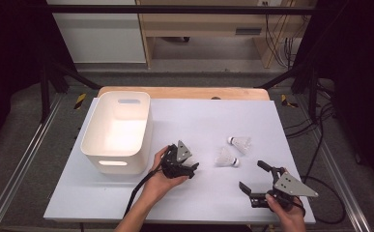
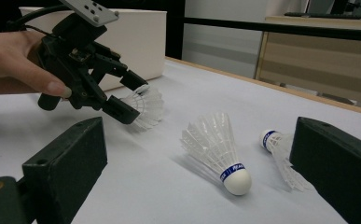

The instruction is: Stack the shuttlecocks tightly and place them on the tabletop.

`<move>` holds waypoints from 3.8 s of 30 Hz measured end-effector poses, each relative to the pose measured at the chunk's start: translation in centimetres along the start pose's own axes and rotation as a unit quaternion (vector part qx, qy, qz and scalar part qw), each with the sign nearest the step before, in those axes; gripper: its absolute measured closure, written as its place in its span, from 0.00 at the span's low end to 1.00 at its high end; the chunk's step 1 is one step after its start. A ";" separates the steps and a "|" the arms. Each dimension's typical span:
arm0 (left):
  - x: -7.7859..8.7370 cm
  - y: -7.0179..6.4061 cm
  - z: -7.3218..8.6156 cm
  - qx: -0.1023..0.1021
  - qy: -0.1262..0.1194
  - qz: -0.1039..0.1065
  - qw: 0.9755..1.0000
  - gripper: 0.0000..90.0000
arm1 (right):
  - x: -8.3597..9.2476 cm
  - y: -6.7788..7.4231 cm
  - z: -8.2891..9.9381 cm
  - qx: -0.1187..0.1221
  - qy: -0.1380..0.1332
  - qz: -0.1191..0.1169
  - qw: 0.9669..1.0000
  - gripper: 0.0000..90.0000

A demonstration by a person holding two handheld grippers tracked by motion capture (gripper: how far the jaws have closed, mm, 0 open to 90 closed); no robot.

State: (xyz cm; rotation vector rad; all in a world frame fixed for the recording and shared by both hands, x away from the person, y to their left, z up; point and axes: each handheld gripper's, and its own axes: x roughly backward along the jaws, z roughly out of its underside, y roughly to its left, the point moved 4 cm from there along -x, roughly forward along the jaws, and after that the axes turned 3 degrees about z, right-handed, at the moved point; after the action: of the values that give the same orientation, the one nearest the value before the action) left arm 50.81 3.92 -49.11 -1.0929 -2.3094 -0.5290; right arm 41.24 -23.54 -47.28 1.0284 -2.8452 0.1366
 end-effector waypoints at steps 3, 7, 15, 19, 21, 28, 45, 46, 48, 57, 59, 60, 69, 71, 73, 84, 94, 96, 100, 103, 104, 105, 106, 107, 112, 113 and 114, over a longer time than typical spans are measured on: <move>0.2 0.2 -0.3 0.024 -0.013 -0.005 1.000 0.14 | -0.1 0.1 0.0 0.001 -0.001 -0.004 1.000 0.05; 1.2 0.0 -0.8 0.041 -0.051 -0.010 0.998 0.09 | -0.3 0.4 0.0 0.002 0.001 -0.007 1.000 0.05; 3.3 -0.4 -0.8 0.065 -0.115 -0.027 0.991 0.07 | 0.1 0.0 -0.1 0.001 0.007 0.012 1.000 0.05; 4.7 -0.6 -0.1 0.072 -0.142 -0.035 0.987 0.07 | 0.2 -0.5 0.1 -0.015 0.020 0.024 0.999 0.04; 5.5 -0.9 0.4 0.068 -0.151 -0.036 0.986 0.07 | 0.3 -0.8 0.2 -0.019 0.030 0.038 0.999 0.04; 8.1 -2.3 2.6 0.057 -0.180 -0.042 0.981 0.06 | 0.6 -2.2 0.7 -0.046 0.052 0.088 0.994 0.07; 15.1 -1.4 8.0 0.078 -0.241 -0.091 0.963 0.06 | 0.9 -2.8 1.3 -0.069 0.069 0.106 0.990 0.11; 15.5 -1.4 8.2 0.080 -0.246 -0.094 0.961 0.06 | 0.9 -2.8 1.3 -0.068 0.069 0.107 0.990 0.11; 16.6 -1.3 8.9 0.077 -0.255 -0.105 0.958 0.06 | 0.9 -2.8 1.3 -0.068 0.069 0.110 0.989 0.11; 19.9 1.6 10.6 0.091 -0.286 -0.173 0.938 0.04 | 0.5 -2.7 1.4 -0.060 0.080 0.111 0.989 0.11; 20.1 2.0 10.9 0.095 -0.287 -0.179 0.936 0.04 | 0.4 -2.6 1.5 -0.060 0.081 0.111 0.989 0.11; 20.4 2.6 11.4 0.098 -0.284 -0.190 0.935 0.04 | 0.4 -2.5 1.5 -0.059 0.085 0.109 0.989 0.11; 21.2 4.4 12.5 0.116 -0.288 -0.218 0.925 0.04 | 0.1 -2.5 1.8 -0.052 0.099 0.106 0.988 0.11; 21.2 4.6 12.6 0.117 -0.287 -0.220 0.925 0.04 | 0.0 -2.4 1.9 -0.051 0.101 0.106 0.988 0.11; 21.2 4.6 12.6 0.116 -0.286 -0.219 0.926 0.04 | 0.0 -2.4 2.0 -0.050 0.107 0.110 0.987 0.12; 20.9 4.4 12.6 0.113 -0.283 -0.211 0.929 0.04 | -0.7 -2.6 2.4 -0.059 0.130 0.109 0.984 0.14; 20.4 4.1 12.4 0.102 -0.276 -0.203 0.934 0.05 | -1.6 -1.8 1.6 -0.044 0.150 0.103 0.982 0.16; 20.4 4.1 12.4 0.100 -0.275 -0.203 0.934 0.05 | -1.8 -1.7 1.3 -0.039 0.152 0.099 0.983 0.16; 20.4 4.1 12.3 0.097 -0.275 -0.202 0.935 0.05 | -2.9 -0.8 0.5 -0.023 0.162 0.089 0.983 0.16; 20.4 4.2 12.4 0.099 -0.278 -0.203 0.934 0.05 | -4.2 -0.1 -0.1 -0.013 0.173 0.078 0.982 0.18; 20.4 4.3 12.4 0.101 -0.277 -0.203 0.934 0.05 | -4.6 0.1 -0.3 -0.009 0.176 0.076 0.981 0.21; 20.4 4.4 12.4 0.102 -0.277 -0.203 0.934 0.05 | -4.9 0.2 -0.5 -0.006 0.178 0.075 0.981 0.23; 20.4 4.4 12.4 0.103 -0.278 -0.202 0.933 0.05 | -5.1 0.4 -0.6 -0.005 0.180 0.075 0.981 0.24; 20.4 4.4 12.4 0.103 -0.278 -0.202 0.933 0.05 | -5.5 0.6 -0.8 -0.002 0.182 0.072 0.981 0.30; 20.3 4.2 12.3 0.100 -0.278 -0.200 0.934 0.05 | -7.2 1.9 -1.9 0.024 0.197 0.056 0.979 0.57; 20.2 4.2 12.3 0.099 -0.277 -0.200 0.935 0.05 | -7.5 2.1 -2.1 0.028 0.198 0.056 0.978 0.63; 20.2 4.2 12.3 0.099 -0.277 -0.200 0.935 0.05 | -7.5 2.1 -2.1 0.028 0.198 0.056 0.978 0.63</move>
State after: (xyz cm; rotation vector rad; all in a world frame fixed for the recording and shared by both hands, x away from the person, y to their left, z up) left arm 39.73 25.04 -45.98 -0.7346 -3.0306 -0.1201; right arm 45.78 -16.92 -46.37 0.7471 -2.5449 0.3868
